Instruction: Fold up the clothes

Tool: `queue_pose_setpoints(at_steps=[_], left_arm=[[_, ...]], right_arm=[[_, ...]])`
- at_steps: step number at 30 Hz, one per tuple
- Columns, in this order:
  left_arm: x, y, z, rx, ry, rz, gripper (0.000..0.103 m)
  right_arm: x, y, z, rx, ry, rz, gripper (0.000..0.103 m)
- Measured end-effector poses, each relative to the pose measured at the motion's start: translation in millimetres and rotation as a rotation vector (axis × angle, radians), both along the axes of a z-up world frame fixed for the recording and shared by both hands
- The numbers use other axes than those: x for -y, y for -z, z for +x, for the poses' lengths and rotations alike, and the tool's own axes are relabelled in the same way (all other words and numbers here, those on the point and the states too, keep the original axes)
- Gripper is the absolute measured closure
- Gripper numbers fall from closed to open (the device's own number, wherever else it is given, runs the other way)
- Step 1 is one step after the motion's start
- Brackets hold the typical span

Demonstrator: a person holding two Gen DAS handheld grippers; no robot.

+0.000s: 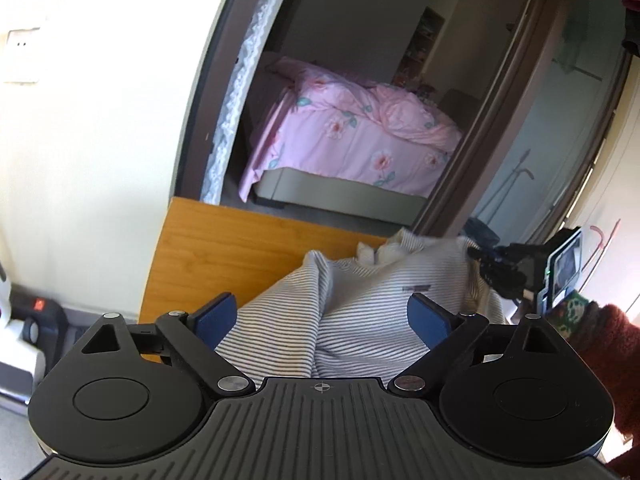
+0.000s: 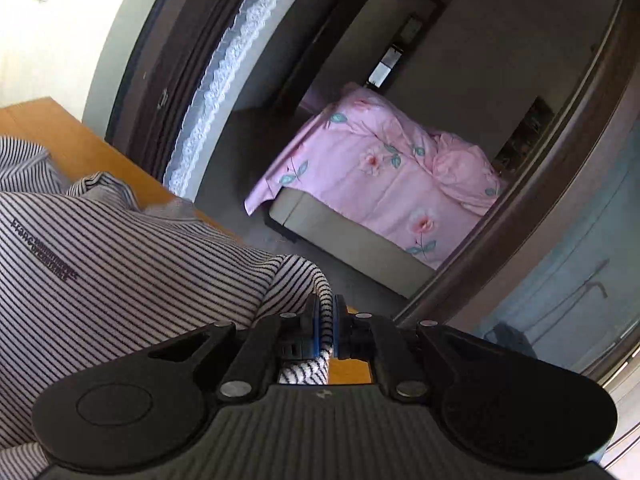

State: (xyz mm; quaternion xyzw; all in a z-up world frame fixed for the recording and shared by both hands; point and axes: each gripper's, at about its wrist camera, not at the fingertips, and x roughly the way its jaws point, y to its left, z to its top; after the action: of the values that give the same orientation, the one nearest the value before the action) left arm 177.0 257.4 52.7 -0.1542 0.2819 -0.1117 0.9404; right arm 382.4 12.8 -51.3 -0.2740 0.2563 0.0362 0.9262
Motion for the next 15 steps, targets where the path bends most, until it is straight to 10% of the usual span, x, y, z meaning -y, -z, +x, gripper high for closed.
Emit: queue_pose_setpoints(at_steps=[4, 11, 12, 14, 15], left_arm=[[34, 9, 36, 0.001, 0.079, 0.024, 0.004], [83, 60, 118, -0.071, 0.069, 0.343, 0.006], [84, 66, 130, -0.096, 0.063, 0.366, 0.011], [83, 77, 149, -0.152, 0.053, 0.39, 0.065], [82, 80, 154, -0.172, 0.05, 0.394, 0.074]], right_arm=[[19, 10, 2, -0.029, 0.032, 0.108, 0.095], [30, -43, -82, -0.012, -0.151, 0.333, 0.077], [28, -44, -97, -0.033, -0.182, 0.356, 0.072], [23, -41, -124, -0.079, -0.237, 0.394, 0.067], [20, -38, -137, -0.111, -0.261, 0.409, 0.063]])
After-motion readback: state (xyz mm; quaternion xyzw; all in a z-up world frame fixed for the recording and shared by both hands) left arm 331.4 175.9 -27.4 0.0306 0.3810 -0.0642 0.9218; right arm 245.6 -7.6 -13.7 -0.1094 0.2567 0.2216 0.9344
